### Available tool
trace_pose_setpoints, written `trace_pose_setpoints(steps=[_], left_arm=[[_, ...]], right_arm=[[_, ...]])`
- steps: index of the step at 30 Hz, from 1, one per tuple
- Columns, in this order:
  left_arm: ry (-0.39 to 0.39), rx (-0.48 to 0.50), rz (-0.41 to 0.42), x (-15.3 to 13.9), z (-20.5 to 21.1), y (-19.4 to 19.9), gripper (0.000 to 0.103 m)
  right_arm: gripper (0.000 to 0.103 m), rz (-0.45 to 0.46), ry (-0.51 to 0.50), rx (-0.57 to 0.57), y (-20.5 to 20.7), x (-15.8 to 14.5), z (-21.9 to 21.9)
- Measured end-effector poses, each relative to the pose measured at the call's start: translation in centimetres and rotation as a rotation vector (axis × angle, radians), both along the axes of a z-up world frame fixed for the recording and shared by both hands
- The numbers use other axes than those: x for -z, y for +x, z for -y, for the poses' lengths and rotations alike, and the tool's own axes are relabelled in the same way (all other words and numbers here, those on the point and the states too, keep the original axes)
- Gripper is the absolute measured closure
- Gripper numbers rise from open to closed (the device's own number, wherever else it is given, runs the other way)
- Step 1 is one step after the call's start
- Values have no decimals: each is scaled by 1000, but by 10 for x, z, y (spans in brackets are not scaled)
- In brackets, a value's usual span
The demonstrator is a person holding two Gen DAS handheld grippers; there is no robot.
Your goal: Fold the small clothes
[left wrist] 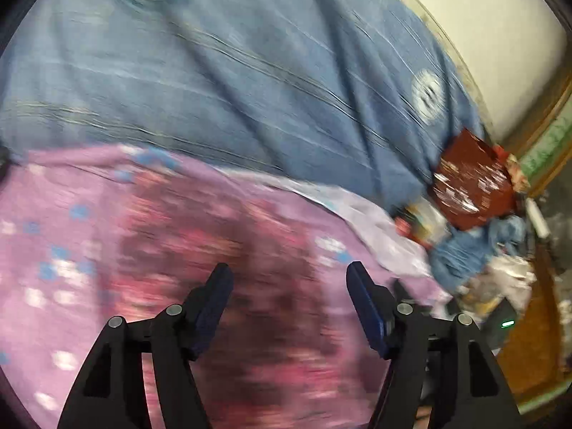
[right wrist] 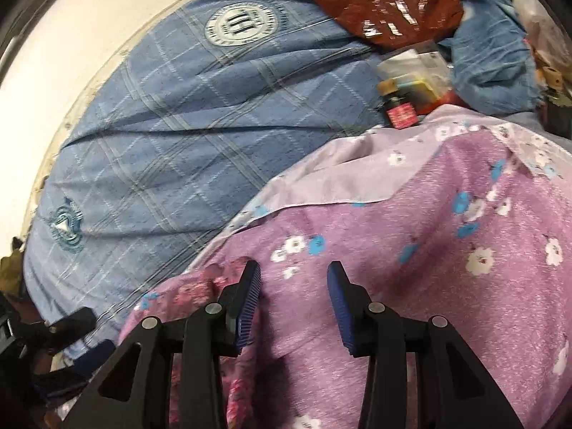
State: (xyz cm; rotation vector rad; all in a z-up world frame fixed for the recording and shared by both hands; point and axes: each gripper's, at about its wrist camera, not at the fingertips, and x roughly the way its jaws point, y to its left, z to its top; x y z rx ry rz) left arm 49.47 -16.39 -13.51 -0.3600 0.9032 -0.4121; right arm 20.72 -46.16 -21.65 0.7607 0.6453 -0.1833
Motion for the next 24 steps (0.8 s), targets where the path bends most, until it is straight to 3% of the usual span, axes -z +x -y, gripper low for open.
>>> trace_pose_setpoints(steps=[3,9,11,12,14,16,18,20,21,24], left_arm=[[78,-77,-18,21,-35,-15,37],[288,-144,-39,78,-49,-54,39],[295,-131,-31,83,-34,-58,38],[310,-110,-22,89,-30,-61,38],[355,-80,-9,99,-25,-59,35],[358,-34,-21,103,-23,-60,35],[380,-10,7,101,-20,-61,35],[384,-2,27,97,-22,-62,35],[375,-5,36,93,-24,-63,35],[353,-3,75,88,-32,-72,37]], right_arm=[[61,57,29,-91,2,-10,-12],[63,233,118,-507,4,-41,-63],[69,176,121,-662,8,-36,-87],[70,105,68,-704,10,-27,-100],[81,-62,-24,-742,13,0,-115],[98,-249,-109,-707,15,35,-117],[98,-247,-88,-681,14,41,-111],[94,-238,-125,-668,16,25,-116],[89,-212,-141,-658,16,17,-118],[87,-132,-150,-581,34,-9,-119]])
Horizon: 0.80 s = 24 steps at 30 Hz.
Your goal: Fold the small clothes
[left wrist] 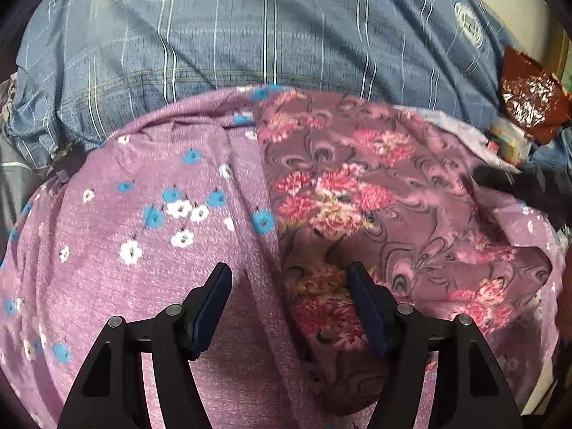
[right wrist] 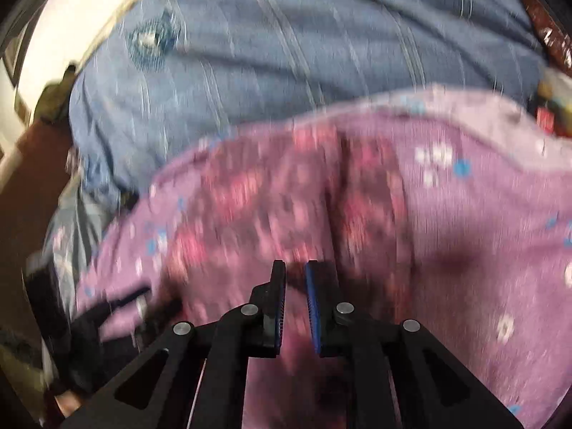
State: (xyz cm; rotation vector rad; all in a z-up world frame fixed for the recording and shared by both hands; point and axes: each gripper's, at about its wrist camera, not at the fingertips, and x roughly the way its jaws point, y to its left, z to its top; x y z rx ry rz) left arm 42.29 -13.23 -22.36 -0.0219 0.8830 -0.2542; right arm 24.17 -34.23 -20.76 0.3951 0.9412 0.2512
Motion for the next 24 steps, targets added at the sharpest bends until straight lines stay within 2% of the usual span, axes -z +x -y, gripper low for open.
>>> trace_pose_setpoints(steps=[2,4,6,8,9,11,14,17,19,22,24], left_arm=[[4,47,-9,5,-2,-2,37],[49,122,-36,16,5,-4,37],[123,161,-1,24,15,-12,36],[137,193,36,21,16,-16,36],[132,209,36,18,15,-16,36],[104,214,46,12,9,-18,36],[64,174,93,-4,-5,-20,37],[43,136,111,-13,-13,-25,37],[71,129,110,-10,-10,-28,37],[162,133,63,1,3,-30,36],[220,140,22,15,13,-30,36]], right_arm=[[84,9,14,45,19,-9,0],[79,-8,28,80,44,-9,0],[67,-84,7,96,71,9,-1],[62,-193,-1,113,92,39,0],[54,-210,-11,154,98,49,5],[54,-215,29,184,99,56,13],[52,-173,49,193,83,34,19],[53,-123,122,145,53,16,23],[54,-110,136,97,27,9,19],[64,-111,71,67,-7,4,10],[65,-136,17,59,-30,14,5]])
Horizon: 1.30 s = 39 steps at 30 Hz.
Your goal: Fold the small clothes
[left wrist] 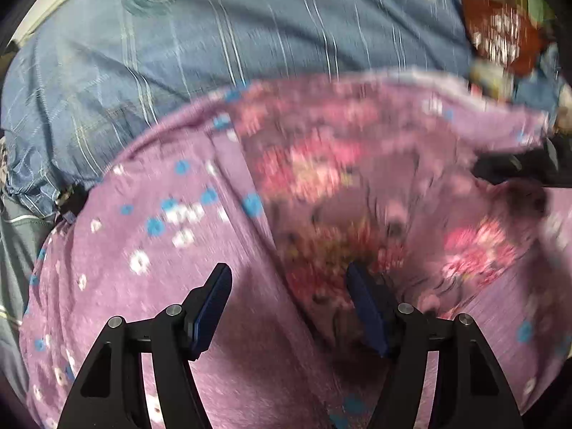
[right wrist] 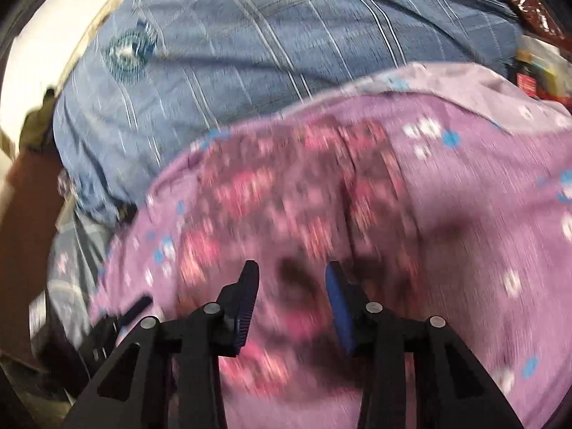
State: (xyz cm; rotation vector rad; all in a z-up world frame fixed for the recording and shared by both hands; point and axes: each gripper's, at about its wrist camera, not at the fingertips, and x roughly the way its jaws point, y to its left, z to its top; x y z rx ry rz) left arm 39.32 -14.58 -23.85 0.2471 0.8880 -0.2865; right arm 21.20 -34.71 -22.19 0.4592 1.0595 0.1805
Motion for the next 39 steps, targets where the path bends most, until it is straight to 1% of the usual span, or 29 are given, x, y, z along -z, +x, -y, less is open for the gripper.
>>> trace_pose_setpoints(steps=[1,2,3,4,6,7,9,10,11,13,16,17,19,22,24,27,29,31,33,35,36,39], left_arm=[[7,-4,16,2,2,-2,36],[9,-4,27,0,4,-5,36],[17,-4,28,-3,6,-6,36],[10,-4,31,-6,6,-7,37],[-49,-10,67,-19,1,-12,36],[-62,-15,82,-23,0,-15,36],[-83,-37,137,-34,-3,-21,36],[-89,-48,160,-37,-7,-24,36],[-94,-61,188,-41,-9,-27,36],[-95,-81,228,-45,-13,-30,36],[-98,-104,248,-45,-17,-33,36],[-99,-108,249,-45,-18,-34,36],[-96,-115,248,-44,-18,-35,36],[-93,-111,247,-45,-16,-34,36],[-94,-106,254,-46,-16,-36,36],[-130,-96,265,-53,-20,-35,36],[-141,-110,300,-61,-25,-35,36],[-126,-135,335,-66,-33,-32,36],[-108,-181,362,-70,-44,-24,35],[-110,-240,367,-70,-57,-16,35],[-130,-287,360,-70,-69,-10,35],[-184,-387,342,-72,-95,3,35]], right_arm=[[70,-26,-28,-1,-6,8,-1],[71,-66,-60,-4,-13,23,-4],[71,-84,-76,-5,-19,36,-5],[71,-53,-86,1,-23,37,-6],[71,-36,-139,-7,-28,26,-13],[68,-8,-163,-2,-30,17,-15],[68,78,-199,5,-36,2,-19],[68,108,-242,16,-37,-4,-22],[67,128,-296,35,-37,-9,-25],[68,159,-359,72,-34,-17,-29],[68,181,-444,113,-31,-22,-33],[68,181,-483,123,-29,-23,-36],[68,169,-525,138,-27,-22,-37],[68,167,-537,142,-27,-21,-38],[68,185,-553,130,-26,-23,-40],[68,206,-539,105,-28,-23,-45],[68,219,-522,67,-29,-22,-51],[68,239,-524,25,-31,-20,-62],[68,270,-542,-19,-35,-21,-77],[68,305,-567,-73,-40,-22,-95],[68,314,-569,-96,-42,-21,-102],[68,330,-586,-167,-47,-18,-128]])
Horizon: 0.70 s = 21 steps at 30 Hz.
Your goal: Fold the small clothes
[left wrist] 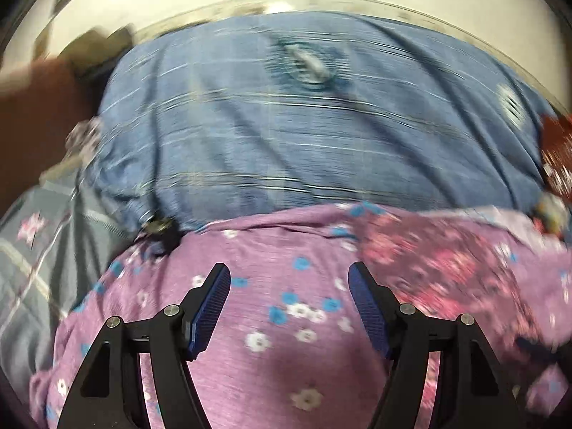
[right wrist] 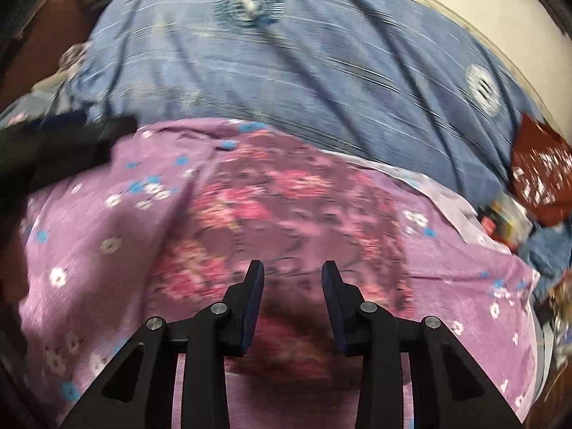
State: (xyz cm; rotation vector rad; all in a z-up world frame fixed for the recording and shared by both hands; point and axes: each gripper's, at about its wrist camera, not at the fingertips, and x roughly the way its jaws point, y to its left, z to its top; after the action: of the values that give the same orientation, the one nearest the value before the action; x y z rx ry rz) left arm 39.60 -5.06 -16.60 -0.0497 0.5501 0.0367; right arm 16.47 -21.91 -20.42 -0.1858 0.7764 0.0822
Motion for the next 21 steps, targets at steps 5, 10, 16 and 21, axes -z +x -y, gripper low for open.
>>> trace_pose_setpoints(steps=[5,10,16,21], left_arm=[[-41,-75,17,-5,-21,7,35],[-16,-87,25,-4,-23,7,35],[5,-82,40,-5,-27,-3,35],[3,-84,39,-5,-29,-4,35]], right_arm=[[68,-24,-44,-123,-10,8,-46],[69,-34,-65,-191,-18,14,-76],[69,-27,-61,-210,-22,12,-88],[69,-26,-61,-203,-20,13,-89]])
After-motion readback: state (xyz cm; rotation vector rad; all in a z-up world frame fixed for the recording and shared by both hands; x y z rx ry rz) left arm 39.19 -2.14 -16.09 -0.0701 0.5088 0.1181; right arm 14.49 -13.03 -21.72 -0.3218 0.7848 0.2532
